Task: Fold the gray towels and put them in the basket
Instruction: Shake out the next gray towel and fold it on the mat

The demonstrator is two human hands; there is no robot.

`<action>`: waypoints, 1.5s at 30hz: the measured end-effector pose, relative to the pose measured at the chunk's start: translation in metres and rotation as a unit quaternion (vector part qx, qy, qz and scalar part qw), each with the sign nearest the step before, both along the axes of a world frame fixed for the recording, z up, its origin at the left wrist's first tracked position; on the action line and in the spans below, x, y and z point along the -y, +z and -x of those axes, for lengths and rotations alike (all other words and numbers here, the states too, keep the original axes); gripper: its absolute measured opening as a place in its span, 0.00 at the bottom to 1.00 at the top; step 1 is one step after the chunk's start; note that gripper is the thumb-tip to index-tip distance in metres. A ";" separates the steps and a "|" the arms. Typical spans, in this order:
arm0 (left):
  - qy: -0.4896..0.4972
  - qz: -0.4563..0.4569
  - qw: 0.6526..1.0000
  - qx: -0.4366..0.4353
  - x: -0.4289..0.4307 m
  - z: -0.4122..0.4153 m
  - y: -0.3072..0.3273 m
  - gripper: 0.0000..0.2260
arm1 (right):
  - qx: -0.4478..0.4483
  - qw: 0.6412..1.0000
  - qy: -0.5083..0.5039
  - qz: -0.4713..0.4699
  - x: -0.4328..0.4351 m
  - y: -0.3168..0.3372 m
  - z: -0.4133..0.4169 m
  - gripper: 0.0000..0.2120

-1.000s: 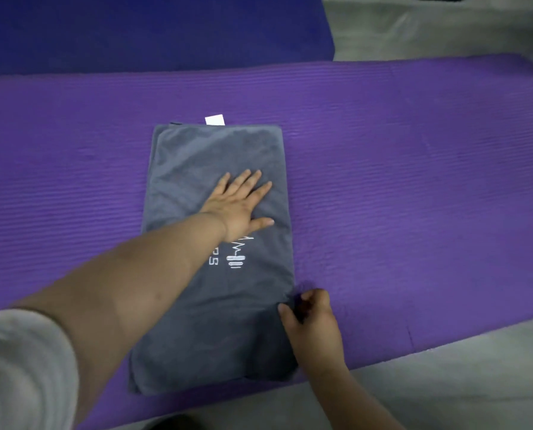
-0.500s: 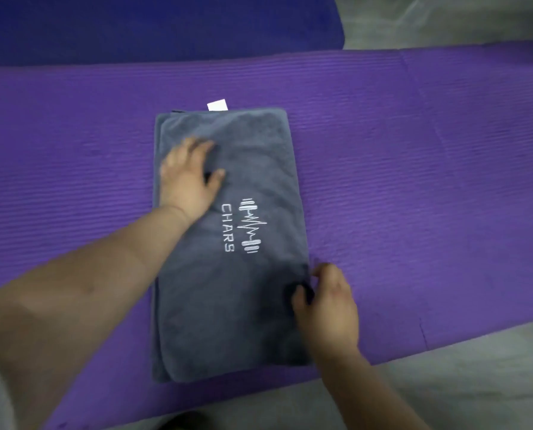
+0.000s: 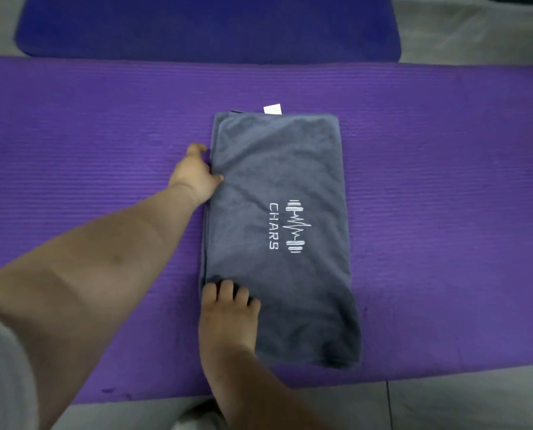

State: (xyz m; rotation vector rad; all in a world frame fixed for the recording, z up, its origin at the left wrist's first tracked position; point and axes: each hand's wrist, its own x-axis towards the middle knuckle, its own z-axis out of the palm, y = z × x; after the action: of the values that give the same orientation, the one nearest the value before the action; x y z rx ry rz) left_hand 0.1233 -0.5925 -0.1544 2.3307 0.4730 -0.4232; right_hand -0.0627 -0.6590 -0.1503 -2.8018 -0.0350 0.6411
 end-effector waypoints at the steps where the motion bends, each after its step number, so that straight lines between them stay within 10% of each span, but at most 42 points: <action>1: 0.007 0.010 1.000 0.000 0.000 0.000 0.000 0.25 | 0.022 1.000 0.003 -0.002 0.001 -0.002 -0.001 0.22; 7: 0.118 0.174 0.978 0.001 0.003 -0.005 0.010 0.21 | -0.043 0.990 -0.057 -0.122 0.029 0.015 -0.011 0.19; 11: 0.106 0.263 0.958 0.032 0.026 -0.010 0.026 0.19 | -0.130 0.915 -0.224 -0.308 0.068 0.030 -0.009 0.11; 21: -0.139 0.138 0.967 0.162 0.137 -0.007 0.035 0.17 | -0.062 0.772 -0.451 -0.443 0.156 0.026 0.017 0.16; 31: -0.395 -0.045 0.909 0.130 0.138 0.019 0.017 0.20 | -0.032 0.741 -0.507 -0.439 0.168 0.005 0.028 0.10; 36: -0.414 -0.188 0.884 0.111 0.124 0.019 0.010 0.27 | -0.063 0.850 -0.406 -0.331 0.176 0.002 0.034 0.12; 42: -0.450 -0.245 0.851 0.116 0.149 -0.018 0.008 0.30 | -0.092 0.884 -0.375 -0.263 0.190 0.001 0.045 0.17; 45: -0.466 -0.264 0.842 0.068 0.156 -0.031 -0.001 0.31 | 0.078 0.956 -0.280 -0.038 0.184 0.001 0.043 0.26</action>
State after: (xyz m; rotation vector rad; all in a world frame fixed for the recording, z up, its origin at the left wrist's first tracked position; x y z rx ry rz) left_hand 0.1542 -0.7486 -0.1556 2.9883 -0.7789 -0.6084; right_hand -0.1057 -0.8432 -0.1496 -2.5904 0.6626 0.2715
